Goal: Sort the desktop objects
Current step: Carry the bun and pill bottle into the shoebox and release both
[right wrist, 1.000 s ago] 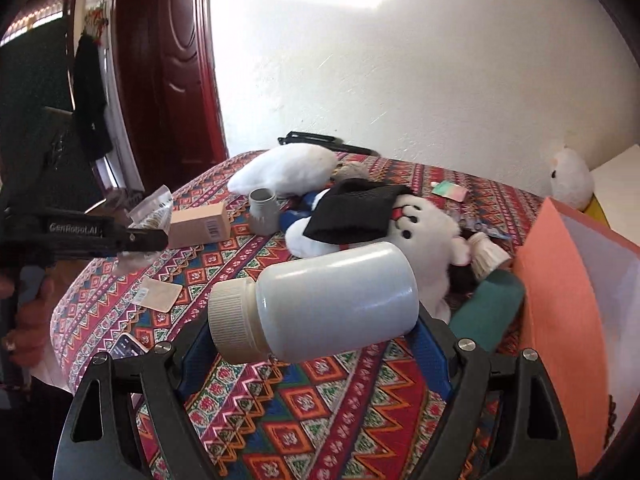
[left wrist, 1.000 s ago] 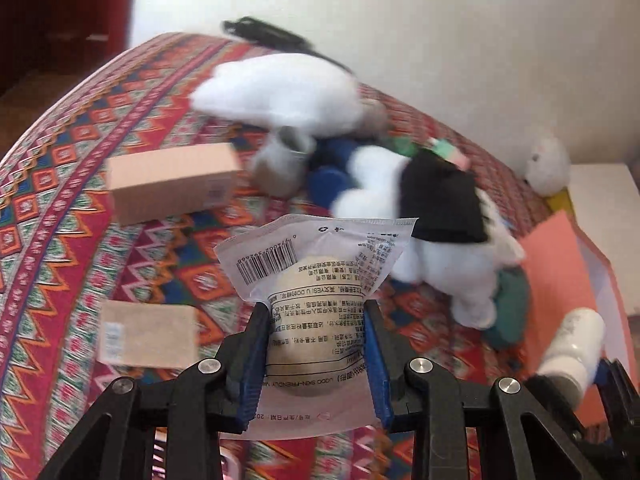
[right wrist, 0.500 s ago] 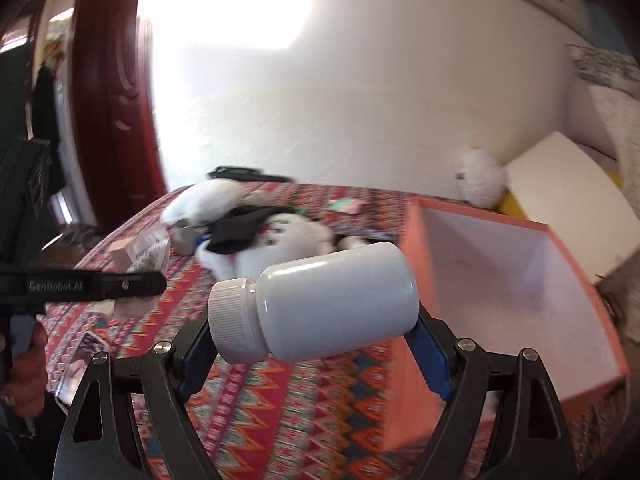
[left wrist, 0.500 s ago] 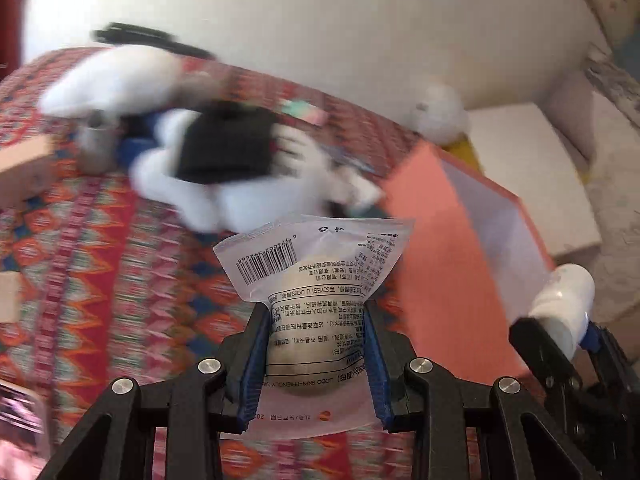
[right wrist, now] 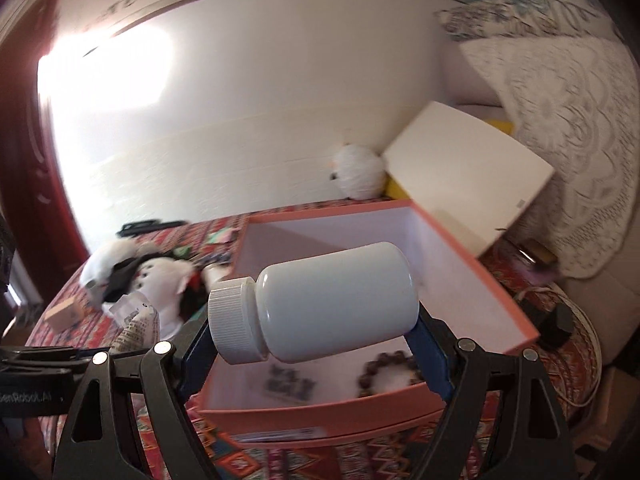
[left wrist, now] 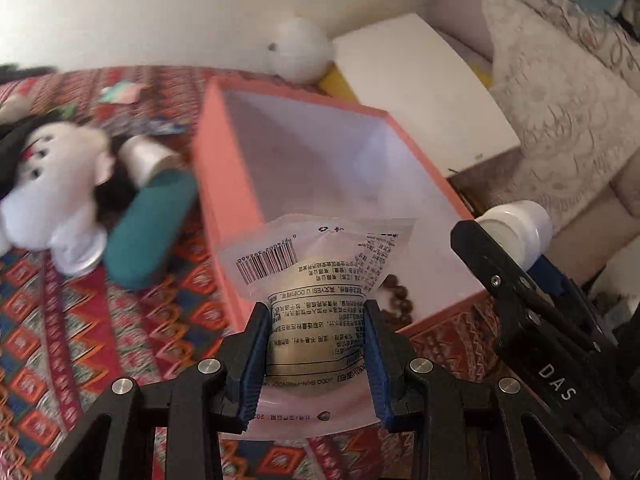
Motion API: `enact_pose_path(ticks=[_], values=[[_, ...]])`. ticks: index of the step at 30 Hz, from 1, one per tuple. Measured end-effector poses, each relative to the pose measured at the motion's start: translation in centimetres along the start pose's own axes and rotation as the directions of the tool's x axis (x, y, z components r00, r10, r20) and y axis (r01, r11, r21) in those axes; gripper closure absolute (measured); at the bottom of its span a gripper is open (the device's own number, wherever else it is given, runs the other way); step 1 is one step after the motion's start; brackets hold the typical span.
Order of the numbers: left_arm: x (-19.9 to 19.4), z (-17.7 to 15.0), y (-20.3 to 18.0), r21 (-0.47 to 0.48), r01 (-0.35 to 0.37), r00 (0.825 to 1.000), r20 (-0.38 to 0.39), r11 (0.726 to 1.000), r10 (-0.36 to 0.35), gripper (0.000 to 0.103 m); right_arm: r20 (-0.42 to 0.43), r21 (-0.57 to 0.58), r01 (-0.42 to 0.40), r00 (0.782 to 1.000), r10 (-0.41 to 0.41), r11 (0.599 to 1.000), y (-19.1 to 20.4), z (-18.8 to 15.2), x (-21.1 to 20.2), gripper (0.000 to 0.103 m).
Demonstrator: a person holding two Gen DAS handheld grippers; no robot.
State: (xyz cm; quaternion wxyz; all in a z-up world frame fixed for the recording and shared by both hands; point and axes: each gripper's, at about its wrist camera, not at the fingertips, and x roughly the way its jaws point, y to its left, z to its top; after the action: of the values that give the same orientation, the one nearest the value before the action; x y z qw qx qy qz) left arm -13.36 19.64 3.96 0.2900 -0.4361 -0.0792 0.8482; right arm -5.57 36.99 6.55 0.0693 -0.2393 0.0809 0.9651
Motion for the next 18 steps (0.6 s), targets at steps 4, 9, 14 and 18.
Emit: enact_pose_path(ticks=[4, 9, 14, 18], values=[[2.5, 0.5, -2.2, 0.034, 0.004, 0.999, -0.037, 0.999, -0.003, 0.066, -0.005, 0.066, 0.033, 0.999, -0.032, 0.997, -3.6, 0.3, 1.1, 0.017], [6.4, 0.7, -4.3, 0.074, -0.004, 0.995, -0.099, 0.997, 0.011, 0.066, -0.071, 0.146, 0.05, 0.997, -0.04, 0.988, -7.1, -0.3, 3.9, 0.017], [9.2, 0.5, -4.6, 0.107, -0.033, 0.992, -0.121, 0.994, 0.046, 0.066, -0.166, 0.196, 0.072, 0.985, -0.039, 0.978, -9.0, -1.2, 7.6, 0.017], [9.9, 0.7, -4.7, 0.129, -0.049, 0.992, -0.11, 0.99, 0.064, 0.062, -0.204, 0.205, 0.085, 0.978, -0.042, 0.975, -9.5, -1.4, 9.4, 0.017]])
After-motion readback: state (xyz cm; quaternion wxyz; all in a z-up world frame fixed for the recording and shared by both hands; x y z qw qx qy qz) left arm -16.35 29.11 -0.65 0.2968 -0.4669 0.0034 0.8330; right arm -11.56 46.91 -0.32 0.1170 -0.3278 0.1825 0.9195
